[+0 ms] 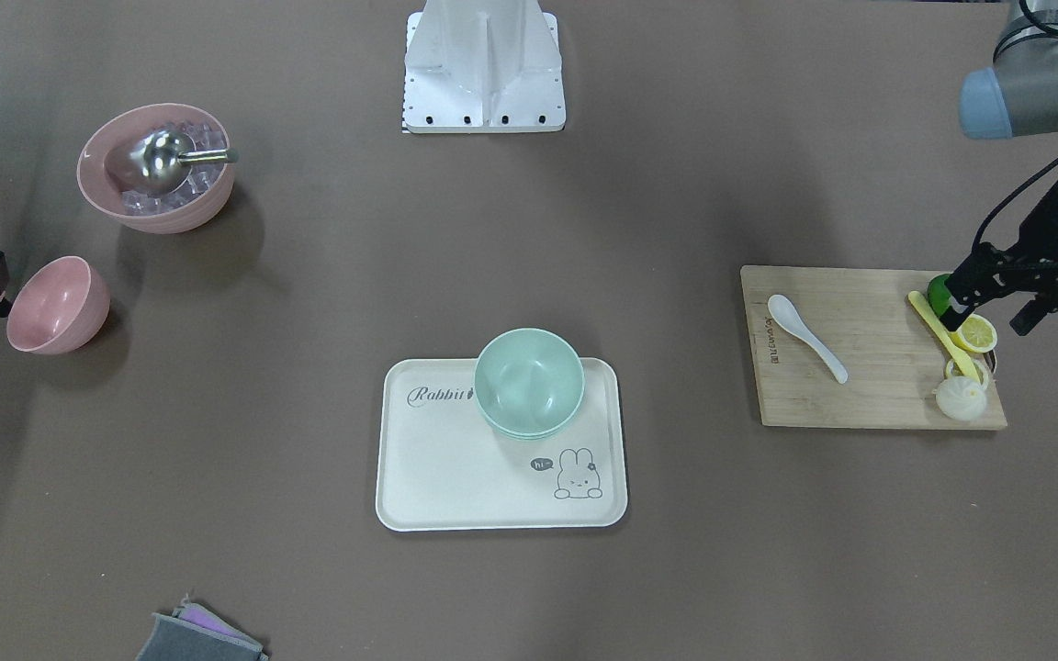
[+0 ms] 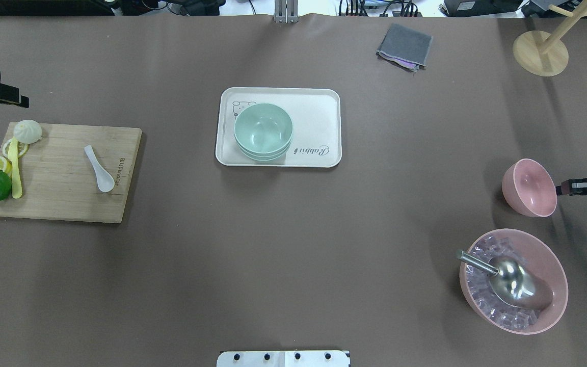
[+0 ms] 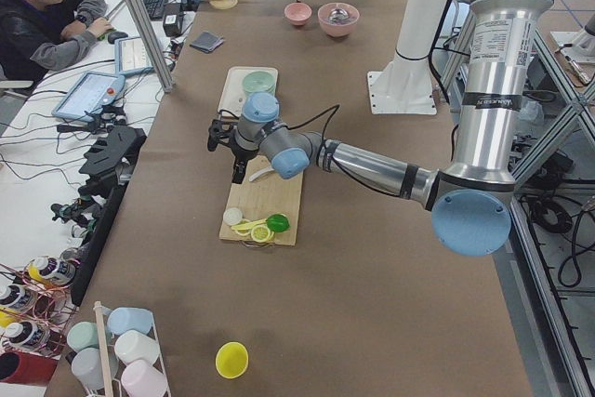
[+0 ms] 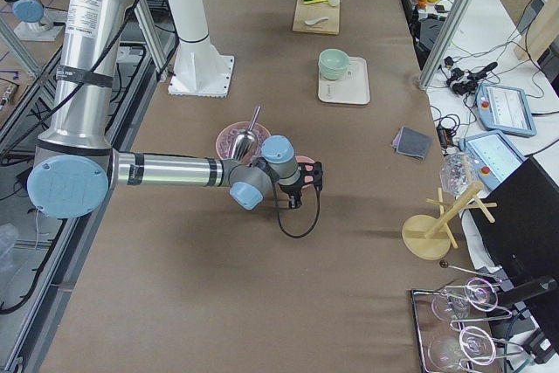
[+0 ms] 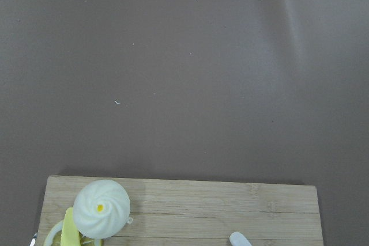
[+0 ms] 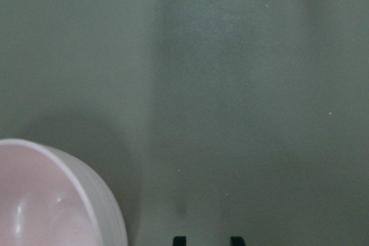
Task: Stack pink bowl on green and place spoon
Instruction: 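Move the right gripper down to the small pink bowl's rim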
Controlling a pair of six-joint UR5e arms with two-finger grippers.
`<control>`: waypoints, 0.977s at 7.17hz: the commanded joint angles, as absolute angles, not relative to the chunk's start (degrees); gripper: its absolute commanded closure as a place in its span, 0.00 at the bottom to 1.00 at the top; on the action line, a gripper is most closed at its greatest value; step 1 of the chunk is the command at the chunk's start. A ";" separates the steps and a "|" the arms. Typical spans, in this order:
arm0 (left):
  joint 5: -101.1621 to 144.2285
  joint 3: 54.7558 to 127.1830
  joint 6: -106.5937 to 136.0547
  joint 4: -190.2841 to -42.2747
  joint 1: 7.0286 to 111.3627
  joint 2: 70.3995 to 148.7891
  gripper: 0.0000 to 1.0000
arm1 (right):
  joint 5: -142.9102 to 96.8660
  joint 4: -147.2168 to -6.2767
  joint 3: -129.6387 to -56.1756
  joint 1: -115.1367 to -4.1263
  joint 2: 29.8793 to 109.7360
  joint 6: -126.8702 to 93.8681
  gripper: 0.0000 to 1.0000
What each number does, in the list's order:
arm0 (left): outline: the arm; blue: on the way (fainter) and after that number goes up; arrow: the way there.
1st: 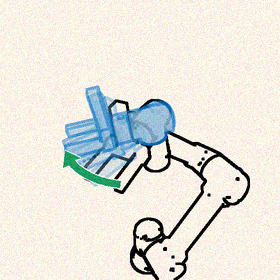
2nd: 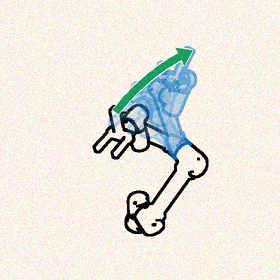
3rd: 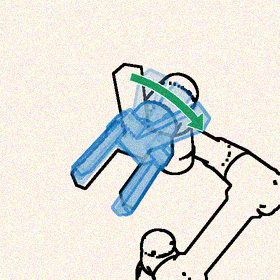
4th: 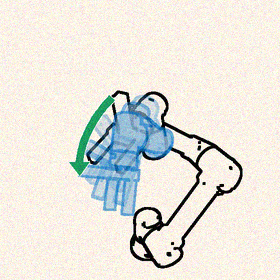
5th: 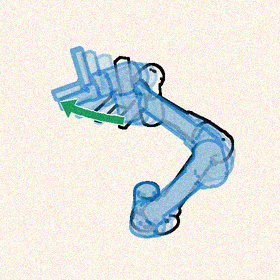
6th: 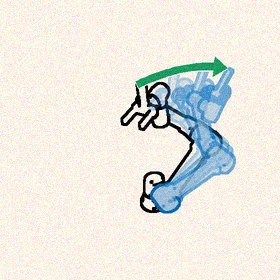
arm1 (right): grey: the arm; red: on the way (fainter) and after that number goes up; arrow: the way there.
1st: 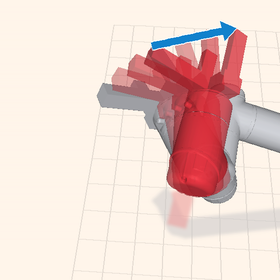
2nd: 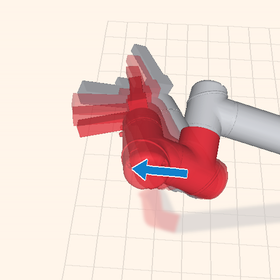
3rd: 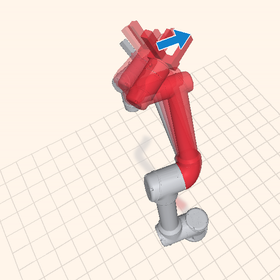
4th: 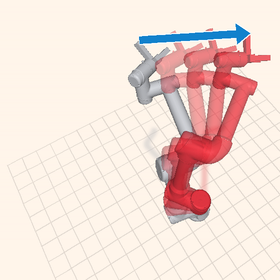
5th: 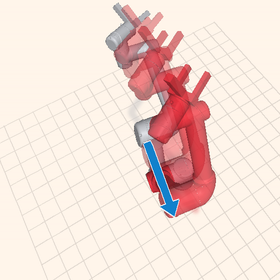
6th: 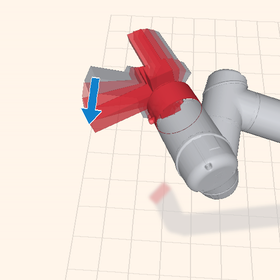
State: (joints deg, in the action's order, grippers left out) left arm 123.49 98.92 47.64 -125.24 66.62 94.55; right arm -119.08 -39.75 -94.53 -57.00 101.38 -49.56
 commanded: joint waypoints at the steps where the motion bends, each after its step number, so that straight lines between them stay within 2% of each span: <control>1: 123.49 98.79 47.64 -125.33 66.62 94.57 0.00 | -123.02 -40.17 -97.38 -59.04 101.34 -49.31 0.54; 5: 123.49 98.88 47.64 -125.42 66.53 94.31 0.00 | -122.79 -43.40 -97.21 -58.63 97.13 -50.44 0.53; 7: 123.49 98.88 47.64 -125.51 66.53 94.22 0.00 | -119.72 -43.42 -95.98 -55.65 97.73 -50.28 0.53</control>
